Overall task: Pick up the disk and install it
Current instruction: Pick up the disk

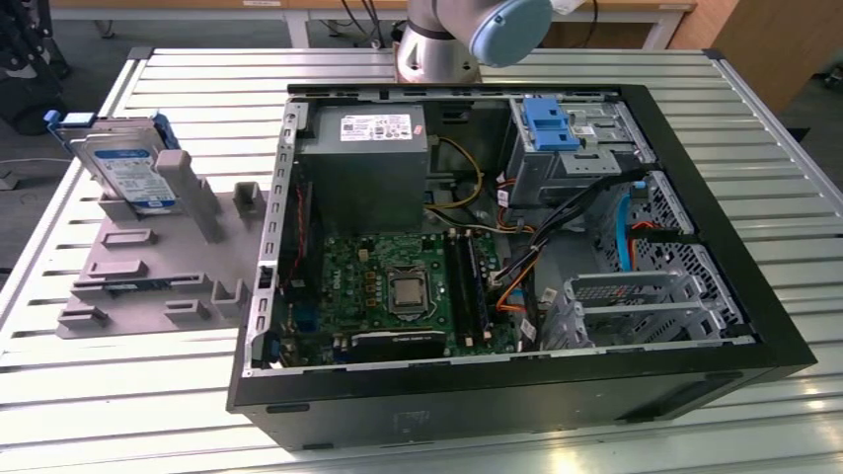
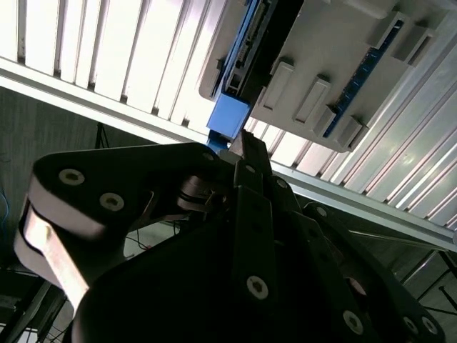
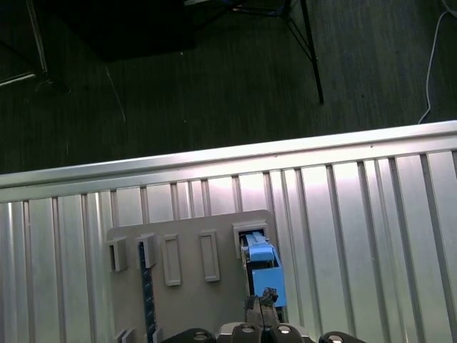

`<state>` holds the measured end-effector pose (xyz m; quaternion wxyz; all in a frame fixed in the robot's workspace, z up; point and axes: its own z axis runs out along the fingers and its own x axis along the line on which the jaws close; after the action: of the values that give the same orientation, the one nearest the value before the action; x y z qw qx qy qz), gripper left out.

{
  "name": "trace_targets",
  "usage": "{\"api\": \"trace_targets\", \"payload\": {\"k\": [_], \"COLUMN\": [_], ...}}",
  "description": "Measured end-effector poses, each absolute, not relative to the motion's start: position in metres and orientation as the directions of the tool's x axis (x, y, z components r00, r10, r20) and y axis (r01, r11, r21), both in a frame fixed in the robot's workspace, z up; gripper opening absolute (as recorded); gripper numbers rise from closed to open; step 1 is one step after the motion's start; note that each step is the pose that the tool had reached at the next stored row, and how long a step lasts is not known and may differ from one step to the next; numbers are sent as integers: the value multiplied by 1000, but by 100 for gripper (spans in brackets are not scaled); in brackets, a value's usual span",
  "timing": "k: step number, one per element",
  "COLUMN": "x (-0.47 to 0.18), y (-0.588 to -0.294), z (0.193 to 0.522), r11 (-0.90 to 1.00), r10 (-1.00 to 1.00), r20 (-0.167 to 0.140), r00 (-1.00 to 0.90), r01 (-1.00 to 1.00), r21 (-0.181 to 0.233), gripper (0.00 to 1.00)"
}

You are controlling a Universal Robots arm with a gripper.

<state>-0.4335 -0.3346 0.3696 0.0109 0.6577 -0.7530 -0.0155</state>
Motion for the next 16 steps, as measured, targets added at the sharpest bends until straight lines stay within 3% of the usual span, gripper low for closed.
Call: {"api": "trace_targets", "payload": {"k": [4, 6, 7, 9, 12, 13, 16], "x": [-434, -433, -433, -433, -434, -434, -433], "y": [-334, -335, -334, -334, -334, -334, -332], "z": [370, 370, 369, 369, 364, 362, 357], "r11": [134, 134, 134, 135, 135, 135, 135], "r10": [-991, -991, -991, -991, -991, -991, -991], "r20": [-4, -3, -2, 1, 6, 7, 10], "r00": [-135, -135, -135, -135, -135, -135, -135], "r01": [-990, -990, -990, -990, -990, -990, -990], "r21": [38, 38, 37, 37, 36, 36, 34], "gripper": [11, 23, 23, 35, 41, 47, 47]}}
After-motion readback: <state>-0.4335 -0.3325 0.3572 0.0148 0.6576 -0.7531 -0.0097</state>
